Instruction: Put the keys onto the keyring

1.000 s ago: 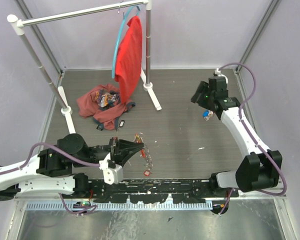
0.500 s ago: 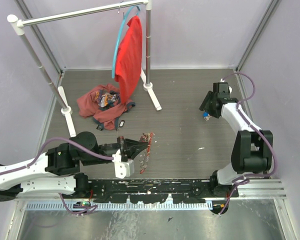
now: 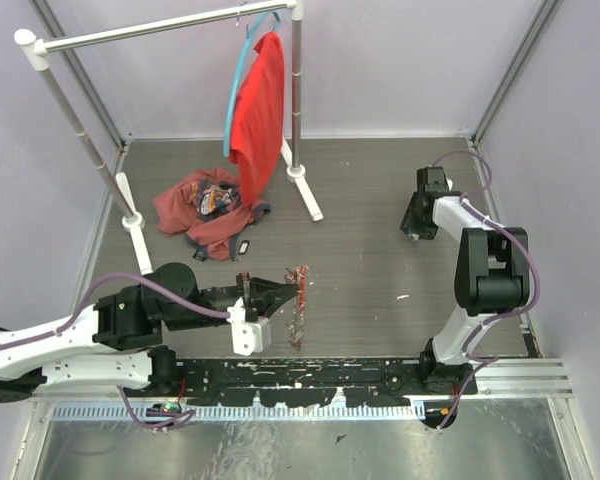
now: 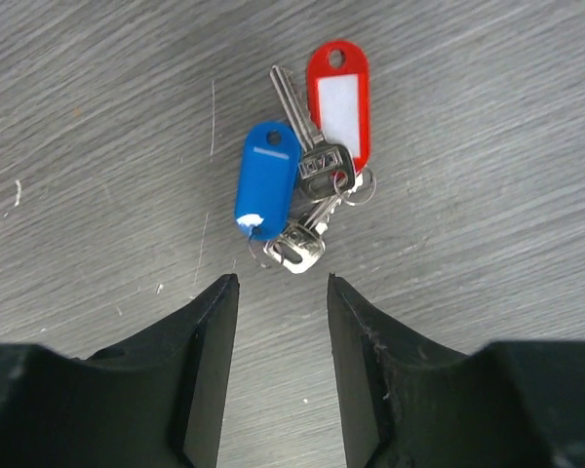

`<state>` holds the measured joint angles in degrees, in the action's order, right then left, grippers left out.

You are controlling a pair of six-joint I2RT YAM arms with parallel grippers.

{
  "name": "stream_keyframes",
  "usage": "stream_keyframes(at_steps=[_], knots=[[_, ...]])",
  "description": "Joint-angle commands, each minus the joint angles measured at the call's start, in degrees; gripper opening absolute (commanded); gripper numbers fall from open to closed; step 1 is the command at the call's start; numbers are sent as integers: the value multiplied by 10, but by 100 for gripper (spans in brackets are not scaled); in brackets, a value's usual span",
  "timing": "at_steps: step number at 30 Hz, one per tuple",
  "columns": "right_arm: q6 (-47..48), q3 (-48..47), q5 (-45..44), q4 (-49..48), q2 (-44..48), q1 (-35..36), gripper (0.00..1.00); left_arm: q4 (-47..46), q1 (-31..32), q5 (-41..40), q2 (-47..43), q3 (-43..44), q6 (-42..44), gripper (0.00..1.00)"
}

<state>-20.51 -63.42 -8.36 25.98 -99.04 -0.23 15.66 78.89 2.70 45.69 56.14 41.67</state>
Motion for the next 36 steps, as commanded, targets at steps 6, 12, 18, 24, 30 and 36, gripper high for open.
stream_keyframes(at_steps=[6,12,18,24,30,36], knots=[[70,-63,-8,0,-41,-2,43,-41,-2,10,5,23,-6,0],[106,-80,3,-1,-58,0,41,-42,-2,12,9,23,-6,0],[125,-101,39,14,-83,1,42,-43,-3,12,8,23,-6,0],[136,-101,40,24,-85,6,44,-42,-3,13,9,25,-6,0],[144,-108,36,38,-89,10,33,-42,-3,14,9,24,-6,0],[148,-111,19,50,-90,15,31,-43,-3,17,10,24,-7,0]])
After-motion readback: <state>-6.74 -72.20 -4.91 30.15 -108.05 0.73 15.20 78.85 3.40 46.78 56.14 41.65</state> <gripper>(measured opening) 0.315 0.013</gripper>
